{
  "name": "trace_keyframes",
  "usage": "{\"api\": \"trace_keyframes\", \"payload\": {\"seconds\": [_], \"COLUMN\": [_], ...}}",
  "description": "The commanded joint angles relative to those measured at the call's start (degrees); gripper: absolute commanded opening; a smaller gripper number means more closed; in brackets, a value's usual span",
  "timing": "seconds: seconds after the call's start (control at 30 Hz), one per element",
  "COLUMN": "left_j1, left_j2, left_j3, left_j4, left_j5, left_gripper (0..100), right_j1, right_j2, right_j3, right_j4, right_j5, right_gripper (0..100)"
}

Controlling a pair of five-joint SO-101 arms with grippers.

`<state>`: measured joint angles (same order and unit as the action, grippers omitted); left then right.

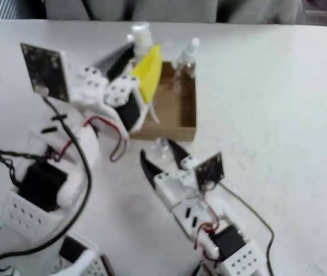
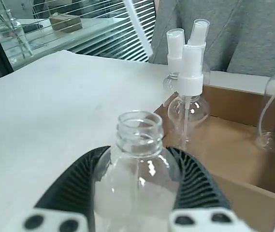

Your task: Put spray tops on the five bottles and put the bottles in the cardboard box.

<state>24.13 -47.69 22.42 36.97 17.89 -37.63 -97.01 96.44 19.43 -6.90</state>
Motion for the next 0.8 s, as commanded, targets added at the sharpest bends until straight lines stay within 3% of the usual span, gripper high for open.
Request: {"api": "trace_keyframes", "payload": {"seconds": [0.0,0.3,0.77], "left_j1": [2.0,2.5,6.0], "left_j2": [-2.4,-2.3,-2.4], "left_j3": [1.4,2.1,1.7], "left_j4": [-1.7,-1.6,4.9], "left_j5": [0.4,0.4,0.4], "left_gripper": [5,5,5], "right_j1": [-0.3,-0.3,-0.3], "right_j2": [0.4,0.4,0.4], "right_j3": [0.7,0.7,0.7], "right_j4": [0.1,0.1,0.1], "right_j5": [-0.6,-0.3,-0.2], "right_gripper": [1.6,1.6,1.6]}}
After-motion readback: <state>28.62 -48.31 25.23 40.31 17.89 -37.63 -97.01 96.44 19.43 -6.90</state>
